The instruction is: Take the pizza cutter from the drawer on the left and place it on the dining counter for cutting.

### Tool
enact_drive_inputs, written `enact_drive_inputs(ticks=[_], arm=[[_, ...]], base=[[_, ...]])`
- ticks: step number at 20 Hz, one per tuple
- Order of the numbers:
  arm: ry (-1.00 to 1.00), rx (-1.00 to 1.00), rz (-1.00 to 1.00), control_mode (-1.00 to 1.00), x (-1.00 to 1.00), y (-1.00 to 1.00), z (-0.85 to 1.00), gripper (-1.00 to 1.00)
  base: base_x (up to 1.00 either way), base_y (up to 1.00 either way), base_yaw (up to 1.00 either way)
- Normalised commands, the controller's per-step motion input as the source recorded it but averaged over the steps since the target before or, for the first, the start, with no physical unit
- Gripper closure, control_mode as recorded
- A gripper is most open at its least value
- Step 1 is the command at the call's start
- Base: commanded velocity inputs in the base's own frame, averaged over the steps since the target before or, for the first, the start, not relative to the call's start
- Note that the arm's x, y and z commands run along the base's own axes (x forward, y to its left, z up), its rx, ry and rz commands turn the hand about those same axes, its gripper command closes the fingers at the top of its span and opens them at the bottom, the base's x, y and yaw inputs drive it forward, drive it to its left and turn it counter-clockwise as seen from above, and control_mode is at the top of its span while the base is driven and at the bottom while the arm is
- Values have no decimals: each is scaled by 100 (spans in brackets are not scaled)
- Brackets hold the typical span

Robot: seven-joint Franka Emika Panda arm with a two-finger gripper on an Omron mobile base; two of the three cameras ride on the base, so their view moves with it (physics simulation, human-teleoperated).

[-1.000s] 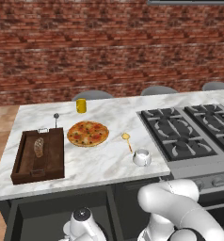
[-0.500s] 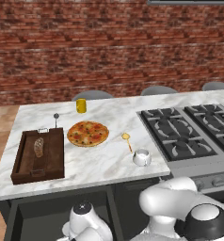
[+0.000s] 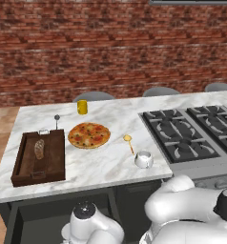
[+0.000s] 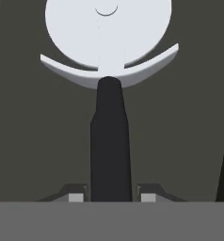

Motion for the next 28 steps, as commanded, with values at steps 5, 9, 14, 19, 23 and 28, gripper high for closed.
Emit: enact_drive_inputs(ticks=[5,9,14,19,23,28], arm=[[-7,0,0,-100,-31,0,86,100],[0,0,0,-100,-21,0,98,100],[0,0,0,-100,-34,0,87,100],[-10,0,0,-100,-36,-11,81,100],[-11,0,0,-100,-4,-26,74,100],[-7,0,-1,-100,10,-25,93,100]], base=[[0,0,0],[0,0,0],[0,0,0],[0,0,0],[0,0,0],[0,0,0]])
